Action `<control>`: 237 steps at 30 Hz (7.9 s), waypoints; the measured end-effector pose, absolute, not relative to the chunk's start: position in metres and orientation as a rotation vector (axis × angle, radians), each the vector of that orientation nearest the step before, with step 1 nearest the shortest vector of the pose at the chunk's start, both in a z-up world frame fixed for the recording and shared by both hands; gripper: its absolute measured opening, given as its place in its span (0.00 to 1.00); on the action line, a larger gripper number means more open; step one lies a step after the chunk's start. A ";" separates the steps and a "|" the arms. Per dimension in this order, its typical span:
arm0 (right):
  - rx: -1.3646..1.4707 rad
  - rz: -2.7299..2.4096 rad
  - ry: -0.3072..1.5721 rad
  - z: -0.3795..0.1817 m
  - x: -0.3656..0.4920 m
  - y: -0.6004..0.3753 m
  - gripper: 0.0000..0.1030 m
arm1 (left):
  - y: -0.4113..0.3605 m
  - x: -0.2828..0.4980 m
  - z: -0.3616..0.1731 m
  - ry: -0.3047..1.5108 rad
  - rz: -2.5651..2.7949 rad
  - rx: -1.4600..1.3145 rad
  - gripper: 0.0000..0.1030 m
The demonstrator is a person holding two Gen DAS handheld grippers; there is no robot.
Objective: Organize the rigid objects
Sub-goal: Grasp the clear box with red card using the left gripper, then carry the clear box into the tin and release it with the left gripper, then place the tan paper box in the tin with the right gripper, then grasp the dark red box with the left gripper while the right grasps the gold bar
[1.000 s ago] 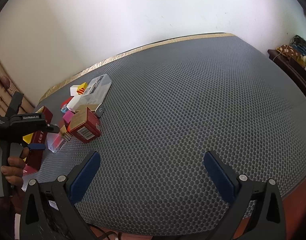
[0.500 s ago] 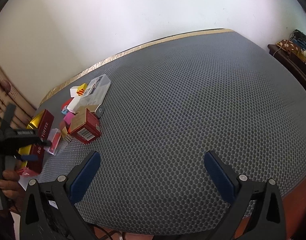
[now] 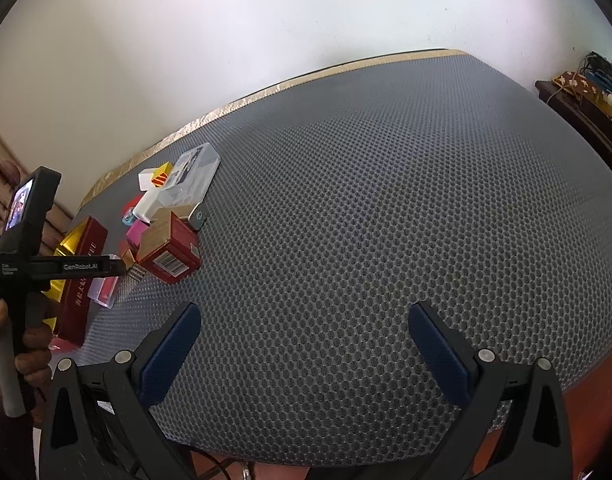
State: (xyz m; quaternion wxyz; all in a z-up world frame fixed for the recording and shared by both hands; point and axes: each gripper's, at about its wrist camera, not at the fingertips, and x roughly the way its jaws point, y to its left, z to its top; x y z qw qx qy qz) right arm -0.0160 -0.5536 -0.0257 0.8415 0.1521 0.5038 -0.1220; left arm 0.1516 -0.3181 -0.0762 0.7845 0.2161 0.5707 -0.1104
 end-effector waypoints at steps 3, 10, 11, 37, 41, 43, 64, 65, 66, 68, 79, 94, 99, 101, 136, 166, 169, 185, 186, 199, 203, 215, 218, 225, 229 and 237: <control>0.312 -0.266 1.071 -0.026 -0.015 -0.549 1.00 | -0.301 0.160 -0.080 1.298 -0.351 0.415 0.85; 0.276 -0.252 1.077 -0.026 -0.011 -0.536 1.00 | -0.277 0.180 -0.084 1.406 -0.526 0.433 0.63; 0.275 -0.252 1.080 -0.026 -0.011 -0.536 1.00 | -0.273 0.185 -0.086 1.437 -0.557 0.409 0.63; 0.261 -0.200 1.091 -0.029 -0.009 -0.531 1.00 | -0.245 0.138 -0.074 1.284 -0.534 0.257 0.54; 0.221 -0.124 1.070 -0.022 -0.002 -0.516 1.00 | -0.234 0.108 -0.052 1.238 -0.534 0.177 0.54; 0.176 -0.087 1.043 -0.015 0.007 -0.505 1.00 | -0.225 0.093 -0.050 1.218 -0.522 0.143 0.54; -0.028 0.025 1.134 -0.058 0.100 -0.441 0.79 | -0.134 0.112 -0.009 1.157 -0.338 0.022 0.54; -0.032 0.019 1.143 -0.061 0.103 -0.441 0.79 | -0.132 0.114 -0.010 1.161 -0.331 0.023 0.54; -0.030 0.022 1.154 -0.063 0.106 -0.442 0.78 | -0.131 0.116 -0.012 1.162 -0.325 0.021 0.54; -0.026 0.025 1.165 -0.067 0.109 -0.441 0.71 | -0.128 0.120 -0.013 1.170 -0.320 0.019 0.54; -0.006 0.046 1.127 -0.052 0.095 -0.449 0.41 | -0.110 0.153 -0.026 1.201 -0.255 0.010 0.54; 0.059 0.090 1.056 -0.013 0.081 -0.447 0.41 | -0.098 0.262 -0.071 1.227 -0.114 0.102 0.55; 0.047 0.101 1.053 -0.010 0.082 -0.440 0.41 | -0.098 0.277 -0.077 1.206 -0.084 0.150 0.56; 0.046 0.112 1.052 -0.010 0.083 -0.436 0.41 | -0.097 0.275 -0.075 1.192 -0.103 0.153 0.56; -0.101 0.497 1.153 -0.073 0.237 -0.204 0.41 | -0.037 0.091 -0.034 1.050 0.011 0.090 0.58; 0.006 0.385 0.931 -0.027 0.192 -0.286 0.76 | -0.050 0.086 -0.044 1.084 0.009 0.153 0.58; -0.065 0.258 0.898 -0.021 0.156 -0.343 0.78 | -0.058 0.082 -0.039 1.067 0.002 0.176 0.58; -0.126 -0.266 1.017 -0.070 0.078 -0.565 0.84 | -0.166 0.050 -0.013 0.978 -0.177 0.346 0.58; -0.122 -0.267 1.019 -0.071 0.078 -0.563 0.84 | -0.173 0.049 -0.014 0.977 -0.191 0.356 0.58; -0.032 -0.177 0.983 -0.069 0.077 -0.569 0.94 | -0.267 0.090 -0.059 1.250 -0.494 0.243 0.58; -0.015 -0.155 0.986 -0.068 0.076 -0.569 0.95 | -0.269 0.113 -0.073 1.343 -0.501 0.087 0.58; -0.010 -0.103 0.993 -0.068 0.077 -0.563 0.96 | -0.278 0.164 -0.097 1.444 -0.392 -0.140 0.58; -0.008 -0.095 0.995 -0.068 0.076 -0.564 0.96 | -0.279 0.171 -0.107 1.472 -0.353 -0.151 0.58; -0.006 -0.089 0.995 -0.068 0.075 -0.564 0.96 | -0.264 0.178 -0.107 1.440 -0.275 -0.179 0.22; -0.003 -0.092 1.002 -0.070 0.077 -0.564 0.97 | -0.254 0.177 -0.108 1.433 -0.315 -0.204 0.20; 0.000 0.003 1.015 -0.067 0.082 -0.555 0.96 | -0.250 0.149 -0.098 1.389 -0.367 -0.142 0.20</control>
